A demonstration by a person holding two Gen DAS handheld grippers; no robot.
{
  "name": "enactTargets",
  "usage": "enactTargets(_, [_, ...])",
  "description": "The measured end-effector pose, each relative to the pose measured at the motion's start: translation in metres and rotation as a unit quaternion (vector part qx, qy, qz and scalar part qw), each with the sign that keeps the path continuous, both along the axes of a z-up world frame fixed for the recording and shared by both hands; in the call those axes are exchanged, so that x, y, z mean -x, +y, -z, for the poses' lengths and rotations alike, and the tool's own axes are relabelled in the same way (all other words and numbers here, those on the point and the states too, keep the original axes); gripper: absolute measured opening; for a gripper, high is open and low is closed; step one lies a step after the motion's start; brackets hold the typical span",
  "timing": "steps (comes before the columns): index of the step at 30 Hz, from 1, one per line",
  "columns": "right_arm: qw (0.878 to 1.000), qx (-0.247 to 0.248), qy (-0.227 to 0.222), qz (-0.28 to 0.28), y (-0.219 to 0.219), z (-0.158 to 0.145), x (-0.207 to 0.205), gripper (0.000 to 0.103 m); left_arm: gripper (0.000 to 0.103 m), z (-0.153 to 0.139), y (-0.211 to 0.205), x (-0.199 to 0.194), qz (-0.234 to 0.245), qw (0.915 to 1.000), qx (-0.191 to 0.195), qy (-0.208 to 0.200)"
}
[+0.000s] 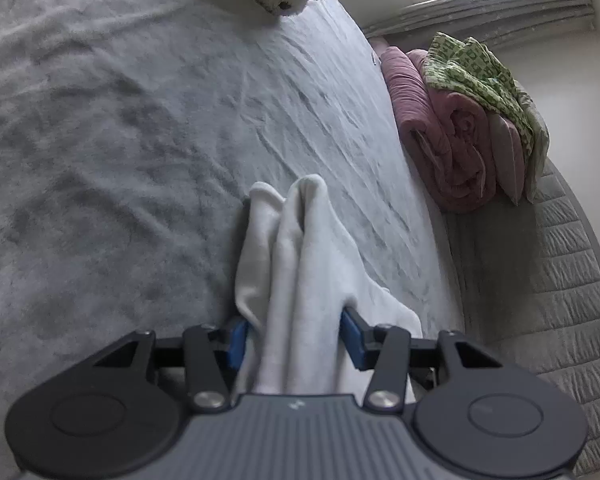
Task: Fold clothes
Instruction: 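Close both grippers on the folded white shirt's side edge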
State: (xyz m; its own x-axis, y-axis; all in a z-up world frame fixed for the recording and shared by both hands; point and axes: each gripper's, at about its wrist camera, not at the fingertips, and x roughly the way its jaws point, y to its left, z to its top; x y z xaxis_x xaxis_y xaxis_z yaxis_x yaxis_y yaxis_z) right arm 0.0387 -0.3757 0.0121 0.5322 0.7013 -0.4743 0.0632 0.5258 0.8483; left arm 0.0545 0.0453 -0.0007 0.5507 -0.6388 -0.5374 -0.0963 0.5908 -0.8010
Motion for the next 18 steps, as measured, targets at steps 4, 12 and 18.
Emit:
enactTargets(4, [1.000, -0.001, -0.004, 0.001, 0.0001, 0.0016, -0.0048, 0.042, 0.049, -0.0012, -0.0024, -0.0032, 0.003, 1.0000, -0.001, -0.003])
enactTargets(12, [1.000, 0.005, -0.011, 0.000, 0.0011, 0.0030, -0.0060, 0.042, 0.049, -0.0028, -0.0049, -0.0058, 0.007, 0.9999, -0.007, -0.008])
enactTargets(18, [1.000, 0.007, -0.011, -0.002, 0.0020, 0.0018, 0.0008, 0.044, 0.049, -0.0033, -0.0046, -0.0041, 0.010, 0.9998, -0.010, -0.011])
